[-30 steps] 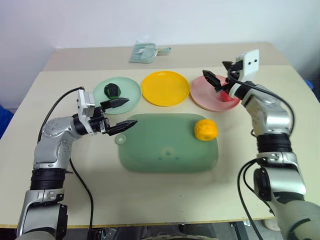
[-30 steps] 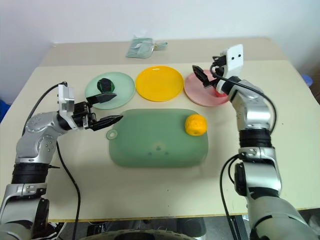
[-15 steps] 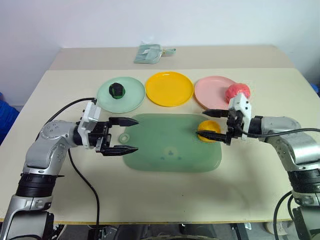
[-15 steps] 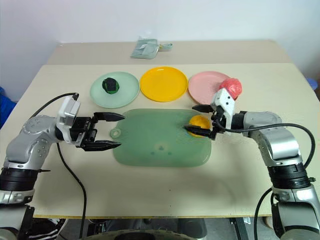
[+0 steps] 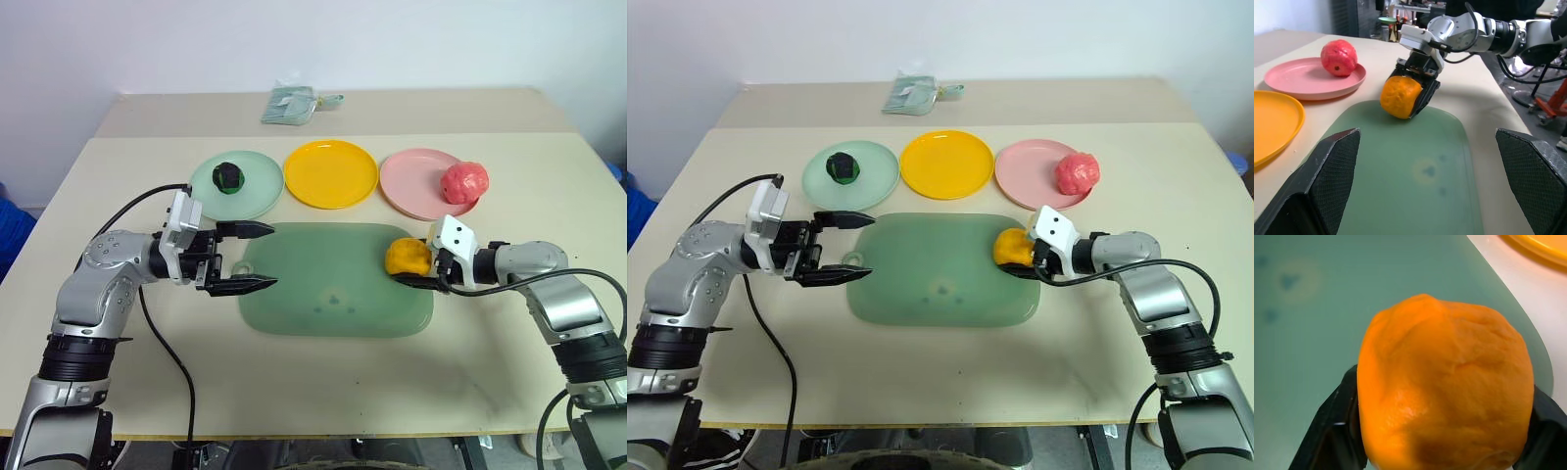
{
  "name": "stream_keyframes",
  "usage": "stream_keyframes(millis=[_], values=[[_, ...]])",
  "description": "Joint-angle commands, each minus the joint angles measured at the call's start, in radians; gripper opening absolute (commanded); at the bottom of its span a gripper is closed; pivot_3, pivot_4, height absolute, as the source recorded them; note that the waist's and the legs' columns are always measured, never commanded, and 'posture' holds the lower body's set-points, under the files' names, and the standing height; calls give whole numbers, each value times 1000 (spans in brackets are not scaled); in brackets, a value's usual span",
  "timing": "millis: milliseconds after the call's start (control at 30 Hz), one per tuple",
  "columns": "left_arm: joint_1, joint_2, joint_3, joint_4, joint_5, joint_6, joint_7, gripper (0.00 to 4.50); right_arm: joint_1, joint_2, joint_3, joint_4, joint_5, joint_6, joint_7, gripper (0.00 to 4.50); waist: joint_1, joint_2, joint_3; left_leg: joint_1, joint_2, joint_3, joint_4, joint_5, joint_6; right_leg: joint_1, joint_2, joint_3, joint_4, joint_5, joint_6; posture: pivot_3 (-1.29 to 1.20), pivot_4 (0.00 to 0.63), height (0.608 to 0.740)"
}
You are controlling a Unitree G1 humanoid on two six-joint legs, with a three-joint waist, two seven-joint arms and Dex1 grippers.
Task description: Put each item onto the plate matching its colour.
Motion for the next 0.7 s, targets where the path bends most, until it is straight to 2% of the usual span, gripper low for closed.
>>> stream_keyframes(millis=[33,100,200,333,500,567,633,700], values=[[-17,-20,58,-23,-21,-18,60,4500,-116,72,-106,-48,120,49,-56,2631,-3,1,0,0,0,0,0,0,0,0,0,0,0,0,0,0,150,740],[-34,-27,77,4,-22,16,118,4500,-168,110,-117,-42,131,61,-88,2631,0,0,0,0,0,0,0,0,0,0,0,0,1,0,0,0,150,740],[-80,-60,100,90,104,-63,310,4500,-318,244,-67,85,26,-8,-258,2631,-1,0,0,0,0,0,0,1,-1,0,0,0,0,0,0,0,150,740],[-129,-124,122,47,131,15,546,4500,-471,396,8,381,-159,-232,-460,2631,0,0,0,0,0,0,0,4,-7,-1,1,0,2,0,0,0,150,740],[-93,-139,89,0,188,-6,614,4500,-637,510,-18,715,-191,-341,-573,2631,-1,0,0,-1,-2,0,-1,5,-7,-2,0,0,1,0,0,0,150,740],[-72,-135,90,-11,195,-11,616,4500,-664,536,-38,784,-155,-337,-524,3659,-4,0,0,-1,-2,0,-1,5,-7,-2,1,0,1,0,0,0,150,740],[-51,-128,88,-20,207,-27,611,4500,-678,551,-37,834,-160,-362,-507,4473,-7,0,0,-1,-1,0,-2,5,-8,-2,1,0,2,0,0,0,150,740],[-40,-129,92,-29,205,-29,611,4500,-682,559,-38,848,-168,-371,-503,4473,-8,0,0,-1,-1,0,-2,5,-8,-2,1,0,2,0,0,0,150,740]])
